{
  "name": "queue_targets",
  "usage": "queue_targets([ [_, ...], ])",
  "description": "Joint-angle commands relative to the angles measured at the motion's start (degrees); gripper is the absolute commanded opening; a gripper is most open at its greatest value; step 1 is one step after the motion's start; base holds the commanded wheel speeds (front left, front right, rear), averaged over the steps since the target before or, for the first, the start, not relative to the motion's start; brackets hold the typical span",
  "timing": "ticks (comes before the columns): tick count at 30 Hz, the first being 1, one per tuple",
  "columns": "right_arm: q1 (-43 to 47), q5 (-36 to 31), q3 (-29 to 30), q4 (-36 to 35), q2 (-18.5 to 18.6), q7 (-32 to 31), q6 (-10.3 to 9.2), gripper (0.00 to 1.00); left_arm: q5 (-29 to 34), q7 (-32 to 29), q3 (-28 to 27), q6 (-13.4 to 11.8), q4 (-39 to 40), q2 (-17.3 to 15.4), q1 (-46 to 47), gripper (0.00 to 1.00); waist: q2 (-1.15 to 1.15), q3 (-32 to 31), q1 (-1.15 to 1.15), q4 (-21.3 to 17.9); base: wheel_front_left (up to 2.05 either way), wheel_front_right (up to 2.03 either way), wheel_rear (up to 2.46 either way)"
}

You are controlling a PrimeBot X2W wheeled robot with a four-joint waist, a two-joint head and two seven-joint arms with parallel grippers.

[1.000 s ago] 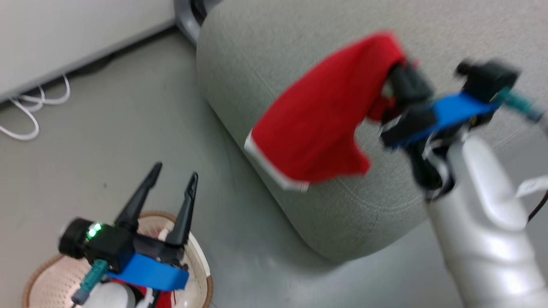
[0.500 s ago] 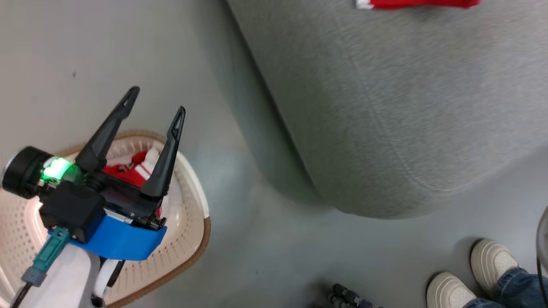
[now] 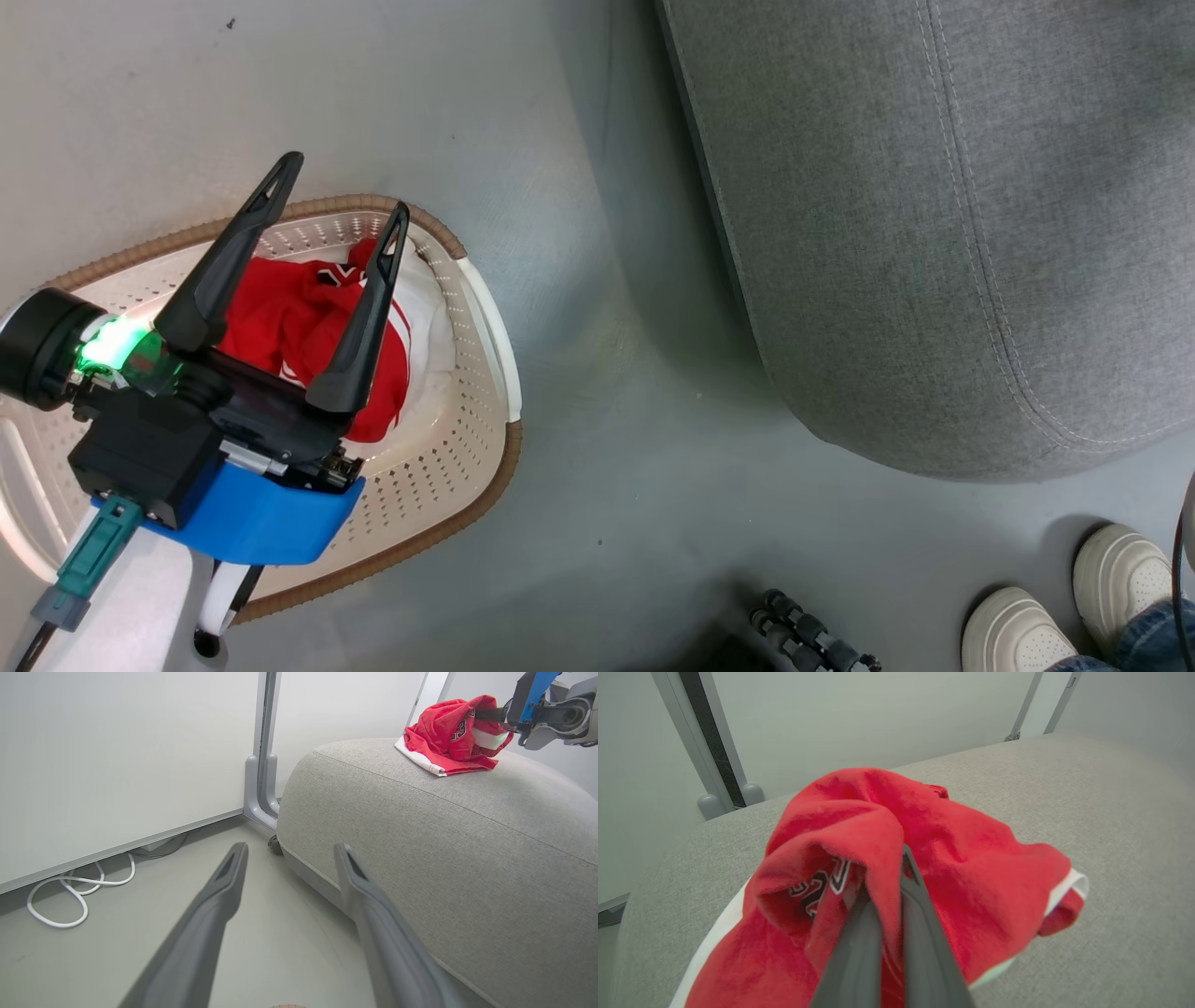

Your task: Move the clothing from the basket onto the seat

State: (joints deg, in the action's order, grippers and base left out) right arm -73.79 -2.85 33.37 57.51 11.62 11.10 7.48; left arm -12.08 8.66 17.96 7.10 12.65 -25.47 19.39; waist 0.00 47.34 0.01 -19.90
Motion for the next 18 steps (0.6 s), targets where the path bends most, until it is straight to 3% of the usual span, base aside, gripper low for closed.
queue_targets([
  [1,-1.02,-1.07,0.54,0.5,0.13,0.45,0.03,0.49,0.11,0.21,0.12,-0.11,-0.11,-0.33,0.99,1.0,0.0,-0.12,-0.01,0.03,0.0,0.0,0.0],
  [2,-1.29,-1.58,0.78,0.89,-0.08,0.63,0.03,1.0,0.05,0.32,0.17,-0.14,-0.22,-0.35,0.97,1.0,0.0,-0.26,-0.01,0.05,0.0,0.0,0.0],
  [9,-2.01,-2.27,0.17,4.55,-0.56,0.4,0.02,1.0,-0.22,1.59,1.22,-0.48,-2.9,0.55,1.08,1.0,0.0,-2.94,-0.01,0.68,0.0,0.0,0.0],
  [18,6.07,-4.47,-3.88,6.64,1.02,2.21,0.02,1.0,-3.32,5.85,4.48,-0.16,-13.86,6.94,0.04,1.0,0.0,-15.84,-0.01,6.22,0.0,0.0,0.0],
])
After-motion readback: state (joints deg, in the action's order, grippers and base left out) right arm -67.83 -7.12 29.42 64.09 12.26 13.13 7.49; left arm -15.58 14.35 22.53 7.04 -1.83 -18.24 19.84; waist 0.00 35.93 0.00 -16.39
